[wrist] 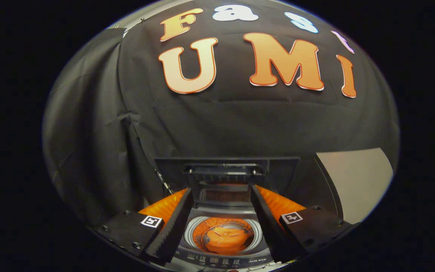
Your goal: Put the clothes into the washing machine and then close the washing machine lid.
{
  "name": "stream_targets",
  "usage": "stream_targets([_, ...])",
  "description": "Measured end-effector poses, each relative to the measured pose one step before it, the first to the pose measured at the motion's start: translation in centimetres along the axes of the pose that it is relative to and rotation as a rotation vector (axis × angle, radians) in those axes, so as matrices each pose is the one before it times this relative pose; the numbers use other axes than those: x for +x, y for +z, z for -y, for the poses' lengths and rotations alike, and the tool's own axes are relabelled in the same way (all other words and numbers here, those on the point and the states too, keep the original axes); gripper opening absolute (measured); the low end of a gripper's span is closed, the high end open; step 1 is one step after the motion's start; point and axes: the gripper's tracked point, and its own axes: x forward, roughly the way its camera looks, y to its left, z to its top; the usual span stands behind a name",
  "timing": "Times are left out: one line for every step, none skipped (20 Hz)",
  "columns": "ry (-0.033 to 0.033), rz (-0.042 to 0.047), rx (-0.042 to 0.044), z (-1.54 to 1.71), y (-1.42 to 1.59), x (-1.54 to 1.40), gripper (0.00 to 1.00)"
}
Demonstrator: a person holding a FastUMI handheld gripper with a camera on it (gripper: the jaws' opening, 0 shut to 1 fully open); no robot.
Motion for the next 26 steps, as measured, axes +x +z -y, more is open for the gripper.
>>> stream_targets([-0.00210,0.01137,0.00194,0.120,1.343,0.658,0.99])
stream_targets([0.00305,0.00761,0.00700,-0.084,1.074,1.225,0.99])
stream_targets([-0.00192,0.00505,0.00833,-0.182,0.877,0.911,0.99])
stream_targets([0.00033,0.00433,0.00688,0.093,0.564,1.104,0.99])
stream_targets([-0.00033,0.00461,0.00310,0.202,0.342,1.220,0.99])
stream_targets([-0.00369,-0.00180,0.00583,0.215,0.278,1.309,0.99])
stream_targets([0.00278,-0.01056,0.01003,0.007,-0.013,0.876,0.99])
stream_targets([0.00003,-0.00932,0.00965,0.079,0.097,1.104,0.99])
stream_targets([0.00063,0.00363,0.00574,-0.031,0.187,0.975,0.99])
stream_targets([-0.00005,-0.00359,-0.00263,0.032,0.083,0.808,0.99])
stream_targets([0.00190,0.00143,-0.00254,-0.059,0.090,0.692,0.99])
stream_targets([-0.00041,-0.00897,-0.00450,0.002,-0.039,0.771,0.99])
stream_targets([-0.00701,-0.01272,-0.00344,-0.007,-0.237,0.520,0.99])
stream_targets([-0.00480,-0.02350,-0.00357,0.205,-0.389,0.591,0.99])
stream_targets([-0.00129,-0.01384,0.00112,-0.035,-0.501,0.317,0.99])
stream_targets([0.00107,0.01383,-0.01005,-0.044,0.273,0.186,0.99])
stream_targets([0.00025,-0.00758,-0.00209,-0.002,-0.432,-0.302,0.99])
stream_targets([0.00114,0.01467,0.00097,-0.077,0.210,-0.249,0.99])
stream_targets([0.00359,-0.00502,-0.01028,0.052,-0.450,-0.430,0.99])
stream_targets([0.00121,0.00949,-0.00337,0.005,-0.163,-0.312,0.99])
stream_targets([-0.00137,0.00618,0.00241,-0.129,-0.268,-0.560,0.99])
stream_targets([-0.00195,0.01464,-0.00253,-0.092,-0.219,-0.702,0.99])
stream_targets([0.00138,0.00537,-0.00799,-0.136,-0.589,-1.070,0.99])
stream_targets([0.00097,0.01439,-0.00051,-0.235,-0.167,-0.657,0.99])
stream_targets([0.00124,0.00408,-0.00086,-0.106,-0.421,-0.777,0.99])
stream_targets([0.00111,0.00204,-0.00455,-0.009,-0.424,-0.509,0.99])
